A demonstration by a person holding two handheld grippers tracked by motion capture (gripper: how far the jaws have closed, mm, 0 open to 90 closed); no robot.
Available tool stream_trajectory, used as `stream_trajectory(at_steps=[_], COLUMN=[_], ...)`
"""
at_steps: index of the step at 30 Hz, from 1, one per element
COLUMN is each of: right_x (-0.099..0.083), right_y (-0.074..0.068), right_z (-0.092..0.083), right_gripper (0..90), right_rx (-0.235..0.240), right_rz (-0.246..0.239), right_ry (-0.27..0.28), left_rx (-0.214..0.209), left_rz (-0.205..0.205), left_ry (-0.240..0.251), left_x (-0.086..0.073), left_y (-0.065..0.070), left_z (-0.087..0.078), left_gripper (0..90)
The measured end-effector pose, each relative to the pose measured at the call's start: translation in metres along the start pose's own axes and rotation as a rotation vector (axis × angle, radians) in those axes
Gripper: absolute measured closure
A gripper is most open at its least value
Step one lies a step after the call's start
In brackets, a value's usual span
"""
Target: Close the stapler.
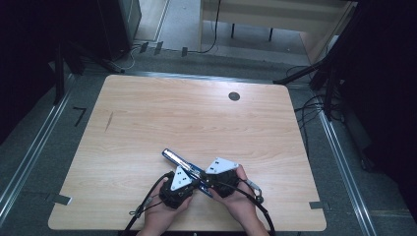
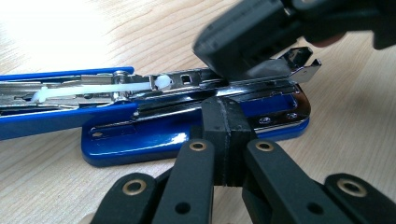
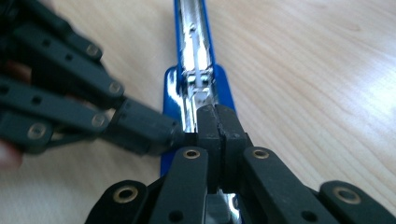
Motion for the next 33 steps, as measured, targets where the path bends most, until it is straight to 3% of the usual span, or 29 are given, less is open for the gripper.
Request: stream_trajectory(at_steps=[8,13,22,24,27,33], right_x=[-0.004,-0.004,-0.001,0.001,0.006,0.015], right_y=[-0.002,0.001,0.004,0.004,0.005,0.009], right_z=[-0.009,-0.010,-0.018,-0.020,-0.023,-0.023], right_gripper=[90.0,90.0,90.0,90.0,90.0,90.0], right_rx=[0.008,0.019,-0.006,-0.011,-0.020,-0.027], right_rz=[-0.018,-0.003,0.022,0.028,0.028,0.025], right_ry=[-0.036,-0.033,0.001,0.001,0.017,0.029], left_rx=[-0.001,-0.002,0.014,0.037,0.049,0.097], left_rz=[-0.004,-0.009,-0.026,0.003,-0.045,-0.088], left_ry=[0.001,0.001,-0.014,-0.030,-0.027,-0.023], left_x=[0.000,0.000,0.001,0.000,0.001,0.004], left_y=[0.000,0.000,-0.006,-0.010,-0.022,-0.047], left_z=[0.000,0.000,-0.006,-0.008,-0.013,-0.024], left_gripper=[90.0,90.0,90.0,90.0,90.0,90.0])
Point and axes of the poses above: each handheld gripper's, and its own axes: z roughly forward along the jaws, x roughly out of its top, y roughly to its right, the point moved 7 cm from there along z, roughly forward along the jaws, and after that the axes turned 14 degrees about y, right-handed, at the moved point
